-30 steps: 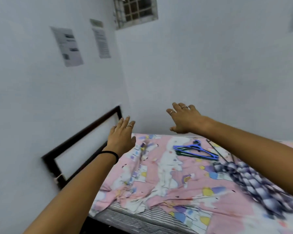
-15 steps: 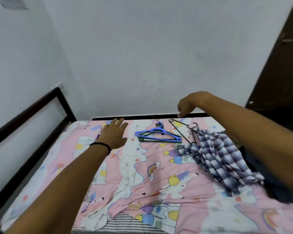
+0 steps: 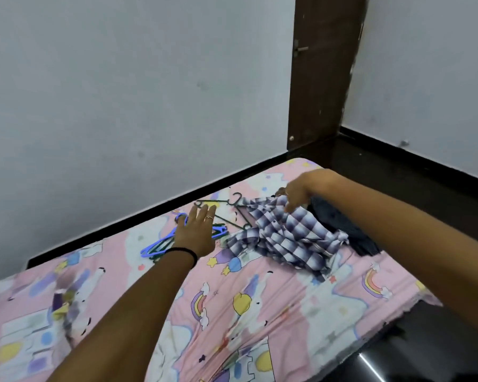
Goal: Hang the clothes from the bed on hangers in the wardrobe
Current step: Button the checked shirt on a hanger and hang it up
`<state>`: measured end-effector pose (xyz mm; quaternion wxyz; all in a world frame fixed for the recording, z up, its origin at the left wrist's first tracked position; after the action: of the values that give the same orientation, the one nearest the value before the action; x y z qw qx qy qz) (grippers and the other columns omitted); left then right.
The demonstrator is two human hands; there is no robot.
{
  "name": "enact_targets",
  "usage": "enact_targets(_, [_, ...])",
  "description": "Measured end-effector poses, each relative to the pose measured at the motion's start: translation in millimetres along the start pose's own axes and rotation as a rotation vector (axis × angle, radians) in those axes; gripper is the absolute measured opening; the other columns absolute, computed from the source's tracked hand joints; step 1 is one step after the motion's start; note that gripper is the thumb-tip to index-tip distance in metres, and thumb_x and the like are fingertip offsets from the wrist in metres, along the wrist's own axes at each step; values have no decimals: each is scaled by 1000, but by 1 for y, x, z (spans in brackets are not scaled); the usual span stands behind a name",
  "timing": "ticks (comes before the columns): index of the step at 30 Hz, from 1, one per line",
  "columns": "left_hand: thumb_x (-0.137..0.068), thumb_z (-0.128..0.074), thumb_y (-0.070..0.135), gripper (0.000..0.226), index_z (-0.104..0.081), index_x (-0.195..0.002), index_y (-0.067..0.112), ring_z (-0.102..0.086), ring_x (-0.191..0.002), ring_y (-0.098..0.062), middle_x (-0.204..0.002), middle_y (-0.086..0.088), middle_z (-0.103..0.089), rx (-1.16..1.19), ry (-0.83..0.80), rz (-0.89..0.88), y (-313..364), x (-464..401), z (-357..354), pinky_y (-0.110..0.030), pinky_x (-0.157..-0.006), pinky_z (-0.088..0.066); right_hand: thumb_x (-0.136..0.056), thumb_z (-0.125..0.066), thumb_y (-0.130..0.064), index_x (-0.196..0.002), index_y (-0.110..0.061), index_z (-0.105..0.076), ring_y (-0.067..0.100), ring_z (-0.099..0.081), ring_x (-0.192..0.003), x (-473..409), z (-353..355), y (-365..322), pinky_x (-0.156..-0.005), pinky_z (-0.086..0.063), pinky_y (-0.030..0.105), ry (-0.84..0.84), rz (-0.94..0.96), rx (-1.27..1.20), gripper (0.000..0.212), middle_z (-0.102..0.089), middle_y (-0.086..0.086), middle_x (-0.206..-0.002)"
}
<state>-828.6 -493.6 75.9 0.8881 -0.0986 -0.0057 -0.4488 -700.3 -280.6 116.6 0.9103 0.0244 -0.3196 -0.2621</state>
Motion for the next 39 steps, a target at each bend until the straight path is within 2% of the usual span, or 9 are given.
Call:
enact_targets(3, [-94,-50,32,81,3,-153,17,0,-148,-24,-161,-2,-3,42,48,47,4,-40,6,-44,-118,-11,-84,-59,-56,-80,-16,-61,26,-60,-78,-32,-15,42,-85,-52,35,-9,-82,-87,40,-61,2,-74])
enact_targets(6, [-93,-52,31,82,2,-153,15,-1,-148,-25,-160,-4,-6,112,29,103,3,-77,5,-44,-117,-13,-89,-54,-52,-104,-13,-61,22,-58,-76,-59,-18,77,-77,-48,32,26,-92,-168,43,-58,2,-78])
enact_targets(14, [-94,-50,31,80,1,-152,12,-4,-147,-28,-160,-6,-8,57,-102,120,16,-115,-23,-47,-117,-17,-93,-52,-48,-107,-14,-61,24,-63,-87,-93,-15,110,-62,-43,27,-13,-49,-371,37,-63,4,-95])
enact_targets(18, [-95,-50,29,77,-2,-152,12,-4,-147,-28,-160,-7,-8,108,-114,69,45,-119,-26,-46,-118,-15,-94,-49,-46,-75,-23,-51,20,-55,-71,-85,-5,86,-70,-43,28,55,4,-410,29,-59,3,-87])
enact_targets(21, [-95,-51,30,76,-5,-153,13,-3,-147,-28,-160,-6,-8,80,-113,-40,70,-117,-31,-46,-117,-13,-85,-50,-57,-96,-15,-61,26,-59,-93,-94,-21,66,-90,-47,37,66,26,-397,45,-64,7,-107])
enact_targets(26, [-96,-49,33,72,-9,-152,13,-2,-148,-27,-160,-5,-6,-5,-153,-143,87,-123,-52,-43,-118,-14,-96,-48,-40,-86,-13,-53,26,-55,-92,-94,-82,34,-76,-43,31,-4,68,-615,29,-59,4,-94])
enact_targets(29, [-96,-47,34,68,-13,-151,11,-5,-147,-28,-160,-6,-9,-15,-199,-183,99,-125,-76,-45,-118,-17,-95,-49,-37,-116,-7,-60,30,-57,-108,-95,-132,34,-84,-43,32,-20,-24,-697,38,-62,8,-117])
enact_targets(33, [-95,-48,33,66,-17,-150,11,-8,-146,-28,-158,-8,-12,-35,-257,-274,120,-132,-116,-47,-115,-19,-97,-49,-29,-121,0,-58,29,-57,-106,-77,-200,36,-75,-42,31,-65,-144,-692,39,-61,17,-123])
enact_targets(39, [-93,-51,34,67,-22,-148,9,-16,-142,-29,-155,-7,-20,30,-228,-438,144,-160,-200,-44,-110,-24,-95,-49,-26,-120,-1,-58,30,-55,-115,-122,-249,23,-91,-43,33,60,-313,-758,37,-58,18,-127])
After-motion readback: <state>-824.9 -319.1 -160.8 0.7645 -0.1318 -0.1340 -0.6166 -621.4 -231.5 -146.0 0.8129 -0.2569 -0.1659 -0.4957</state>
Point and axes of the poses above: each hand's wrist, its own x-axis away from the middle knuckle, its own z-axis out of the back of the hand, y = z × x, the point moved 7 cm from there along -x, towards the middle knuckle
